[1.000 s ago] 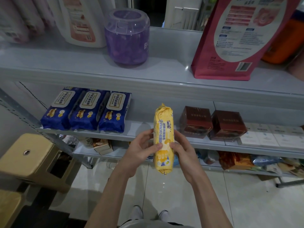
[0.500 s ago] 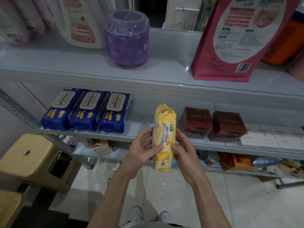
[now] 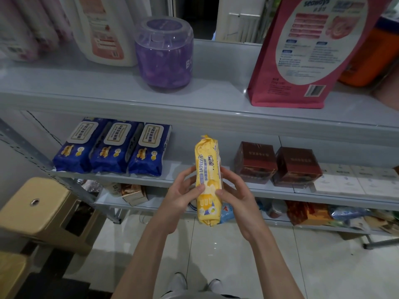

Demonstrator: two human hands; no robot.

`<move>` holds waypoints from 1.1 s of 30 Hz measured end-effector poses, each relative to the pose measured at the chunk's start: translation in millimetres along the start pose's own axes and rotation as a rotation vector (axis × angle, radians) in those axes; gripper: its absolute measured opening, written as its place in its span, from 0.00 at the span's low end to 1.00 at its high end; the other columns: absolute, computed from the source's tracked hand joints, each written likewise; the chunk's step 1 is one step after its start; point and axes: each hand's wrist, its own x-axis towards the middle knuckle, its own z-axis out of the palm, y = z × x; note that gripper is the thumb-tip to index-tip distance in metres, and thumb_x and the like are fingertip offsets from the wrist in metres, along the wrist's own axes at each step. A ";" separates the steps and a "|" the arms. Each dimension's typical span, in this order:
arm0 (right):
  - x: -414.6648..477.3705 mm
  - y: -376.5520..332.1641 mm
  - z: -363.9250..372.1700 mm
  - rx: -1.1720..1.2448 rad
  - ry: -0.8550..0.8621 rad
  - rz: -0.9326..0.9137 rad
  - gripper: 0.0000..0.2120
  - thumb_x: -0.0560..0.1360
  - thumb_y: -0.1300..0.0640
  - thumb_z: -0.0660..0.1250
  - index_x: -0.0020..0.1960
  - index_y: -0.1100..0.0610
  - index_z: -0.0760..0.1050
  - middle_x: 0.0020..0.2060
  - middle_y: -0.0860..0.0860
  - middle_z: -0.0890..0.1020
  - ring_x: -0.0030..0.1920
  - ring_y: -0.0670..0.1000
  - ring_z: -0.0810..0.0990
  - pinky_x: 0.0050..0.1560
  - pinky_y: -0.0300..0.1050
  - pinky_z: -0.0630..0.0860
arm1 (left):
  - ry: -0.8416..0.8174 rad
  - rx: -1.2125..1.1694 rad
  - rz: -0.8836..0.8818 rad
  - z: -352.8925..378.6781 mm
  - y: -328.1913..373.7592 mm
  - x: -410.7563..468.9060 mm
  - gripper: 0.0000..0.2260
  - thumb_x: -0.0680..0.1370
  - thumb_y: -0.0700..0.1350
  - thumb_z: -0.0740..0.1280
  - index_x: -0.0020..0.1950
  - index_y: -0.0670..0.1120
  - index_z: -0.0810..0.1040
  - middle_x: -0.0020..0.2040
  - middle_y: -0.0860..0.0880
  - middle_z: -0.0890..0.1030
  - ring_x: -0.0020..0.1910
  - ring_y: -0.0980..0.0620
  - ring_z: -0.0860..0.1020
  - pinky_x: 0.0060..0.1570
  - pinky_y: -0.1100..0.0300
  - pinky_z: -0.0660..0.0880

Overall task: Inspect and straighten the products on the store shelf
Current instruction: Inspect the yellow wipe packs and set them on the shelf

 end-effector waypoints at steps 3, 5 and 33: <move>0.1 1.7 0.4 0.009 0.010 0.003 0.26 0.77 0.64 0.72 0.71 0.46 0.76 0.66 0.45 0.81 0.63 0.54 0.83 0.53 0.48 0.82 | 0.013 0.005 0.003 2.8 -0.4 -0.5 0.29 0.75 0.50 0.74 0.74 0.55 0.69 0.62 0.46 0.84 0.60 0.46 0.83 0.59 0.48 0.80; 0.8 3.4 0.4 0.003 0.041 0.021 0.23 0.78 0.61 0.73 0.68 0.42 0.77 0.65 0.48 0.80 0.62 0.56 0.83 0.51 0.46 0.82 | 0.038 0.010 0.003 6.7 -1.0 0.4 0.28 0.74 0.51 0.73 0.72 0.55 0.68 0.61 0.44 0.84 0.57 0.45 0.84 0.57 0.46 0.81; -7.7 -12.3 9.9 -0.065 0.173 0.015 0.17 0.79 0.46 0.69 0.68 0.42 0.79 0.63 0.45 0.83 0.59 0.49 0.85 0.49 0.42 0.82 | 0.037 -0.028 -0.168 22.7 17.0 6.0 0.19 0.84 0.60 0.58 0.70 0.54 0.78 0.60 0.48 0.85 0.61 0.47 0.83 0.67 0.42 0.75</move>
